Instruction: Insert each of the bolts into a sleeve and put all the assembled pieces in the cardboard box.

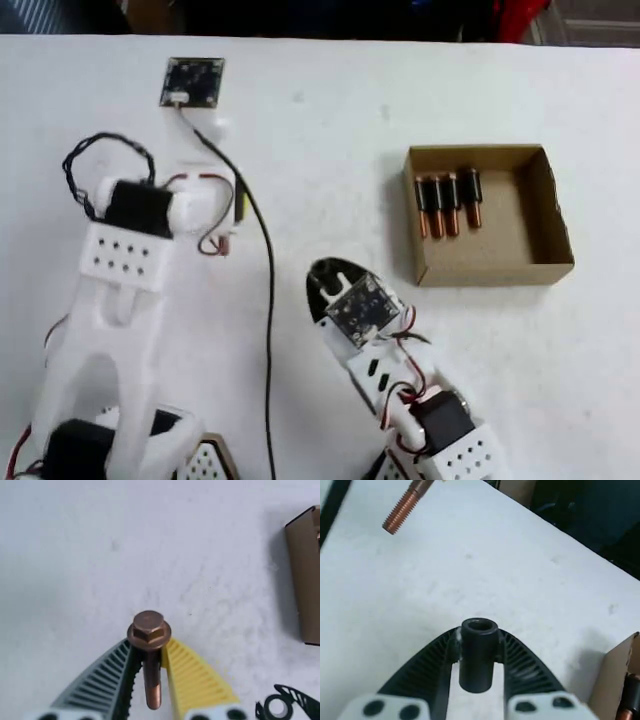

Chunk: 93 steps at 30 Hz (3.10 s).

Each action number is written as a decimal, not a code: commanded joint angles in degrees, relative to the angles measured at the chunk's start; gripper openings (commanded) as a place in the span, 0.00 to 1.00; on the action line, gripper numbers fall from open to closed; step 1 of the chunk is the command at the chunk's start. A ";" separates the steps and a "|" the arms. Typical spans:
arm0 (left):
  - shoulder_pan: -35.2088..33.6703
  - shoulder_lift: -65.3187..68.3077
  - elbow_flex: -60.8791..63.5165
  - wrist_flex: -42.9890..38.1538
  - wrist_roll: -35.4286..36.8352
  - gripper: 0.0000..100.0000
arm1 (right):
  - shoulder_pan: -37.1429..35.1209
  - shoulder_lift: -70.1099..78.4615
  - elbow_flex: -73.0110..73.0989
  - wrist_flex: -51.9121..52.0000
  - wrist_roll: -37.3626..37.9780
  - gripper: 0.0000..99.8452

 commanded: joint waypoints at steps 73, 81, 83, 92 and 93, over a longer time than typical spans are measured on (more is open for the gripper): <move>20.97 -49.36 48.88 -46.95 3.69 0.02 | -0.40 -0.57 6.07 -15.96 -10.55 0.02; 20.97 -49.36 48.88 -41.23 7.91 0.02 | -0.40 -0.57 6.07 -15.96 -10.55 0.02; 20.97 -49.36 48.88 -40.35 8.00 0.02 | -0.40 -0.57 6.07 -15.96 -10.55 0.02; 20.97 -49.36 52.57 -35.96 11.69 0.02 | -0.31 -0.57 6.07 -16.04 -10.55 0.02; 20.97 -49.36 53.80 -35.96 11.69 0.02 | -0.31 -0.57 6.07 -16.04 -10.55 0.02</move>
